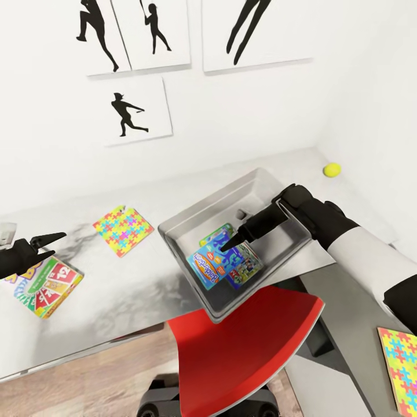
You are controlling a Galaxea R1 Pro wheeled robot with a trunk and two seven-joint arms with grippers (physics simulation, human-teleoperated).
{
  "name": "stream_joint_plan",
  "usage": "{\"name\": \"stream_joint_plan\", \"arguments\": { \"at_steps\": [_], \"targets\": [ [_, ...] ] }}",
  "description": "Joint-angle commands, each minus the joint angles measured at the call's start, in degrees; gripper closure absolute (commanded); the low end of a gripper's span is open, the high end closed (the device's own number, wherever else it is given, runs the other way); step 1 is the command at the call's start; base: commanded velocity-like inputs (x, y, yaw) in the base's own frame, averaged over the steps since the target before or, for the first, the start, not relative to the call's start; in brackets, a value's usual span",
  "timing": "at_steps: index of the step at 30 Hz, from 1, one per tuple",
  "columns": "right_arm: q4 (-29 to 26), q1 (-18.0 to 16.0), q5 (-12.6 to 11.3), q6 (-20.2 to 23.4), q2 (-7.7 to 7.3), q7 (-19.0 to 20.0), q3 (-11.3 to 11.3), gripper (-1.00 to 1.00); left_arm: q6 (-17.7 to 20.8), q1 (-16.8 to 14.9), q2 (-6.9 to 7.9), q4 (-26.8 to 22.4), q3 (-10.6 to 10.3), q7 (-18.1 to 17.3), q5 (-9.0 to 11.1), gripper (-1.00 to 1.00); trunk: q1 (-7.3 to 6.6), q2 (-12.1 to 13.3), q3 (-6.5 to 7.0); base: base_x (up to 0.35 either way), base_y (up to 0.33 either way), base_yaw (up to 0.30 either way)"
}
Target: Put all the toys in the child's room - the three board games (two on the bed and one on the table), the two jigsaw puzzles on the table, and the tennis ball on the table - inside the toy box on the table in the child's room.
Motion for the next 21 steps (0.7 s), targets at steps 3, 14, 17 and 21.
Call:
{"name": "stream_joint_plan", "arguments": {
  "at_steps": [3,14,17,21],
  "targets": [
    [0.0,-0.1,-0.3,0.4,-0.03,0.0,0.2,1.0,0.3,0.0,0.03,0.0,0.0,0.0,0.1,-1.0,0.03,-0.1,-0.33,0.0,0.0,0.0],
    [0.0,-0.1,-0.3,0.4,-0.1,0.1,0.1,1.0,0.3,0.0,0.06,0.0,0.0,0.0,0.1,-1.0,0.03,-0.1,-0.66,0.0,0.0,0.0],
    [0.0,-0.1,-0.4,0.4,-0.14,0.1,-0.1,-1.0,0.3,0.0,0.06,0.0,0.0,0.0,0.1,-1.0,0.03,-0.1,-0.68,0.0,0.0,0.0],
    [0.0,-0.1,-0.2,0.4,-0.18,0.1,-1.2,-1.0,0.3,0.0,0.07,0.0,0.0,0.0,0.1,-1.0,0.03,-0.1,-0.69,0.0,0.0,0.0]
  ]
}}
